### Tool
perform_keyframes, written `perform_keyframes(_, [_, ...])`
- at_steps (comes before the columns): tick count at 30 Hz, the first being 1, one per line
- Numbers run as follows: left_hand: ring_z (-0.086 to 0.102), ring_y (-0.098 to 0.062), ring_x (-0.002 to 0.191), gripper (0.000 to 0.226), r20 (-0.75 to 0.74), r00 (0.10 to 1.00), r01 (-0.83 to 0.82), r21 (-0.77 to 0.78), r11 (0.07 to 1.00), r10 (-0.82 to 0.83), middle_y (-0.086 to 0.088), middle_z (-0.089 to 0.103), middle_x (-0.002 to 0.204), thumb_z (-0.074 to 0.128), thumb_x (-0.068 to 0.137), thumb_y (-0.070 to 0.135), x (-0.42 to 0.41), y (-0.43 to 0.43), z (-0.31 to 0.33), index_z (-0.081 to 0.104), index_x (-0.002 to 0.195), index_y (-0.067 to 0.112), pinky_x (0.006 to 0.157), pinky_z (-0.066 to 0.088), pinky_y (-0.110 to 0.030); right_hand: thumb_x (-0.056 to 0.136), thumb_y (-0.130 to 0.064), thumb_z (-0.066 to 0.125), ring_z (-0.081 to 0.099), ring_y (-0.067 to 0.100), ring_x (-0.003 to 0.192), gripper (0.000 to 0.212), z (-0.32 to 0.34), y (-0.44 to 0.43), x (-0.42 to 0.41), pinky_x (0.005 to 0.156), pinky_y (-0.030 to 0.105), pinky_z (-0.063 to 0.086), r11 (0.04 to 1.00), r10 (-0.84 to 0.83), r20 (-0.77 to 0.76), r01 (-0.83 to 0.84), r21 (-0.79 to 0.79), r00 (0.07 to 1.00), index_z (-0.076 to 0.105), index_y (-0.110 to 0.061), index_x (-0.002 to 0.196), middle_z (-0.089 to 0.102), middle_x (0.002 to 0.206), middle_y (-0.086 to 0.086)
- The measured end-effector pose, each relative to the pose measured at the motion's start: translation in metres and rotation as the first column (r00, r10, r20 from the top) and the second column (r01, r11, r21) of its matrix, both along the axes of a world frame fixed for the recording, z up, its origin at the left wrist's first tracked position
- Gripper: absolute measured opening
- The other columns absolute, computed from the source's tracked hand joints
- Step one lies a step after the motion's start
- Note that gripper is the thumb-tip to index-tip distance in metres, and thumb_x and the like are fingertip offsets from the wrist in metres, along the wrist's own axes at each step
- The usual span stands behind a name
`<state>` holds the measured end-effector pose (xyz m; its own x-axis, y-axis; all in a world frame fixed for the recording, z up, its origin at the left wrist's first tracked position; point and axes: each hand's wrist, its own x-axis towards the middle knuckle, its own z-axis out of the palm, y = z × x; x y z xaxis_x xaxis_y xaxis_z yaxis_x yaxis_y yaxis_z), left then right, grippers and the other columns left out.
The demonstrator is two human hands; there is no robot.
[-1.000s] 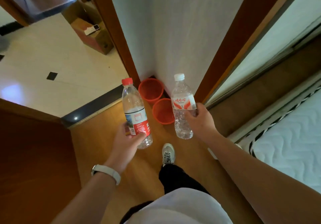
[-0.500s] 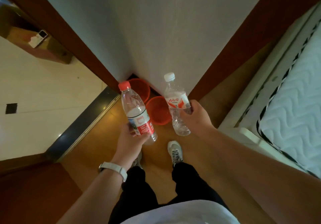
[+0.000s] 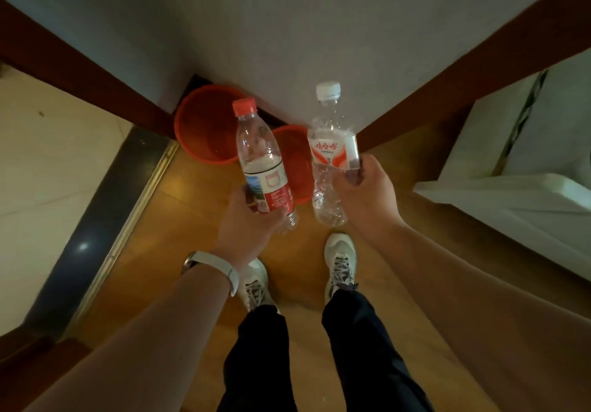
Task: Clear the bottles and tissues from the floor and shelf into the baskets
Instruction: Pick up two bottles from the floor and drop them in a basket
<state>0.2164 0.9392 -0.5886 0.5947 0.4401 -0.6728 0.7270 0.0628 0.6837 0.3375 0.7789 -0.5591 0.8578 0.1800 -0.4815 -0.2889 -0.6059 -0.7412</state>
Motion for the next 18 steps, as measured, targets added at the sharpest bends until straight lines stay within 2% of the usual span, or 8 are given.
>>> perform_keyframes(3, [0.062, 0.004, 0.095, 0.067, 0.014, 1.0, 0.018, 0.034, 0.999, -0.019, 0.016, 0.063, 0.111, 0.084, 0.075, 0.032, 0.02, 0.004, -0.061, 0.048, 0.131, 0.025, 0.068, 0.054, -0.013, 0.086, -0.037, 0.065, 0.06, -0.008, 0.063, 0.013, -0.062, 0.004, 0.007, 0.042, 0.008, 0.039, 1.0, -0.013, 0.005, 0.013, -0.002, 1.0, 0.053, -0.034, 0.091, 0.059, 0.08, -0.033])
perform_keyframes(6, [0.061, 0.003, 0.099, 0.067, 0.066, 0.997, 0.037, 0.046, 0.998, -0.04, 0.014, 0.063, 0.117, 0.084, 0.076, 0.029, 0.039, 0.005, -0.123, 0.048, 0.132, 0.024, 0.07, 0.053, -0.009, 0.086, -0.04, 0.064, 0.06, -0.008, 0.066, 0.014, -0.123, 0.008, 0.018, 0.045, 0.007, 0.04, 1.0, -0.007, 0.02, 0.007, 0.012, 1.0, 0.054, -0.035, 0.094, 0.059, 0.081, -0.033])
perform_keyframes(9, [0.062, 0.004, 0.101, 0.069, 0.095, 0.995, 0.038, 0.053, 0.998, -0.043, 0.017, 0.063, 0.117, 0.084, 0.075, 0.032, 0.051, 0.005, -0.178, 0.048, 0.133, 0.025, 0.075, 0.053, -0.015, 0.087, -0.041, 0.064, 0.06, -0.01, 0.07, 0.016, -0.179, 0.012, 0.029, 0.046, 0.006, 0.04, 0.999, 0.011, 0.023, -0.012, 0.035, 1.0, 0.055, -0.034, 0.097, 0.061, 0.083, -0.032])
perform_keyframes(11, [0.058, 0.015, 0.095, 0.061, 0.097, 0.995, 0.032, 0.078, 0.996, -0.039, 0.027, 0.061, 0.108, 0.083, 0.076, 0.034, 0.052, 0.004, -0.205, 0.05, 0.126, 0.032, 0.07, 0.048, -0.008, 0.088, -0.041, 0.064, 0.06, -0.013, 0.072, 0.017, -0.209, 0.014, 0.032, 0.047, 0.006, 0.041, 0.996, 0.047, -0.026, -0.045, 0.071, 0.999, 0.054, -0.038, 0.102, 0.063, 0.085, -0.029])
perform_keyframes(13, [0.049, 0.028, 0.089, 0.052, 0.068, 0.997, 0.034, 0.118, 0.992, -0.043, 0.044, 0.054, 0.099, 0.079, 0.078, 0.044, 0.05, 0.003, -0.222, 0.045, 0.118, 0.047, 0.071, 0.042, -0.007, 0.09, -0.042, 0.061, 0.054, -0.022, 0.073, 0.017, -0.231, 0.013, 0.034, 0.048, 0.001, 0.038, 0.991, 0.11, -0.072, -0.104, 0.085, 0.991, 0.05, -0.045, 0.103, 0.059, 0.083, -0.039])
perform_keyframes(15, [0.045, 0.032, 0.09, 0.048, 0.03, 0.996, 0.08, 0.154, 0.985, -0.086, 0.056, 0.047, 0.098, 0.072, 0.081, 0.05, 0.043, 0.002, -0.226, 0.043, 0.12, 0.05, 0.072, 0.037, -0.005, 0.09, -0.048, 0.056, 0.049, -0.027, 0.078, 0.027, -0.241, 0.011, 0.034, 0.053, -0.002, 0.035, 0.981, 0.193, -0.071, -0.191, 0.035, 0.979, 0.05, -0.044, 0.117, 0.053, 0.087, -0.044])
perform_keyframes(16, [0.046, 0.027, 0.095, 0.05, 0.017, 0.992, 0.117, 0.167, 0.979, -0.121, 0.053, 0.048, 0.108, 0.069, 0.083, 0.048, 0.039, 0.002, -0.226, 0.044, 0.126, 0.047, 0.073, 0.035, -0.004, 0.09, -0.051, 0.053, 0.047, -0.025, 0.081, 0.038, -0.242, 0.01, 0.033, 0.056, -0.002, 0.035, 0.973, 0.231, -0.059, -0.232, -0.007, 0.971, 0.048, -0.042, 0.126, 0.05, 0.092, -0.04])
perform_keyframes(18, [0.044, 0.013, 0.11, 0.055, -0.003, 0.977, 0.207, 0.205, 0.957, -0.211, 0.03, 0.05, 0.131, 0.066, 0.086, 0.042, 0.03, 0.002, -0.22, 0.044, 0.136, 0.04, 0.08, 0.032, -0.008, 0.089, -0.054, 0.051, 0.049, -0.013, 0.085, 0.043, -0.238, 0.004, 0.03, 0.061, 0.0, 0.033, 0.948, 0.303, -0.022, -0.303, -0.094, 0.953, 0.046, -0.039, 0.129, 0.048, 0.1, -0.03])
